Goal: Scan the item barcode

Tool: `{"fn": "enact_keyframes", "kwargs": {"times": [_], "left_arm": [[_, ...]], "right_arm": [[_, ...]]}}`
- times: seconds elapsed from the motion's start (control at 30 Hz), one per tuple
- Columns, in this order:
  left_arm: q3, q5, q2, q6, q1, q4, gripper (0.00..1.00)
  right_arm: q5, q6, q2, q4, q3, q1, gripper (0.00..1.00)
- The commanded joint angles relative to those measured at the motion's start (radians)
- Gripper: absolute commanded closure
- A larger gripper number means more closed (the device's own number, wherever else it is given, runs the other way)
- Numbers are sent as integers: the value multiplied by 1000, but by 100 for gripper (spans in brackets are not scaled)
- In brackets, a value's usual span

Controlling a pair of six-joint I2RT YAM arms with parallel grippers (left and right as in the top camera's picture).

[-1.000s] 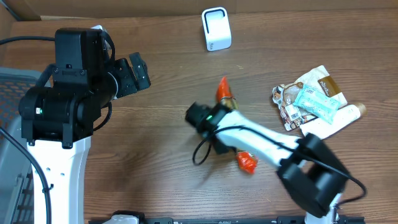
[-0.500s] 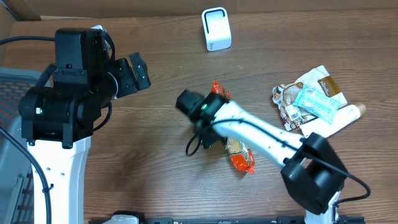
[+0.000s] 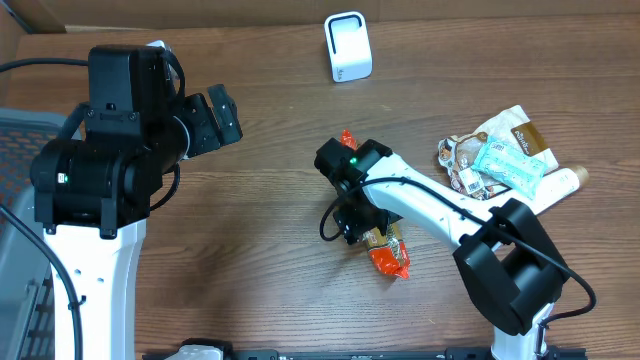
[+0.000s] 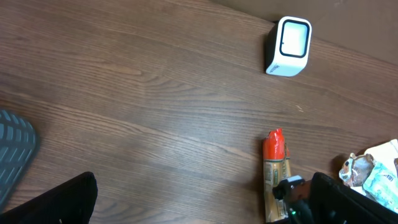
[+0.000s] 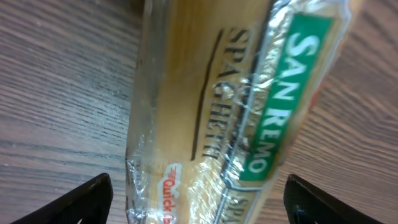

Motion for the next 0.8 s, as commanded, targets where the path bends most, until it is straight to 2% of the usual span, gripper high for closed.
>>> {"fn": "enact_keyframes", "kwargs": {"times": [0.0,0.23,0.33,0.43,0.5,0.57,0.77], "left_arm": [[15,-5,2,-6,4,1,0],[15,-5,2,-6,4,1,0],[15,-5,2,-6,4,1,1],[15,-5,2,-6,4,1,1],[15,-5,2,-6,4,1,0],[15,-5,2,-6,4,1,0],[15,-5,2,-6,4,1,0]], "right_arm": [[16,-15,-26,29,-37,2,9],[89,-15,-26,88,-85,-43,7],[71,-15,-26,112,-118,-59,11],[18,-16,-27,125,-129,-65,47],[-12,-34,-27,127,-124,-65,81],[-55,-53,-27,124,-116,-65,95],[-278,-139,-58,116,-57,-91,96]]}}
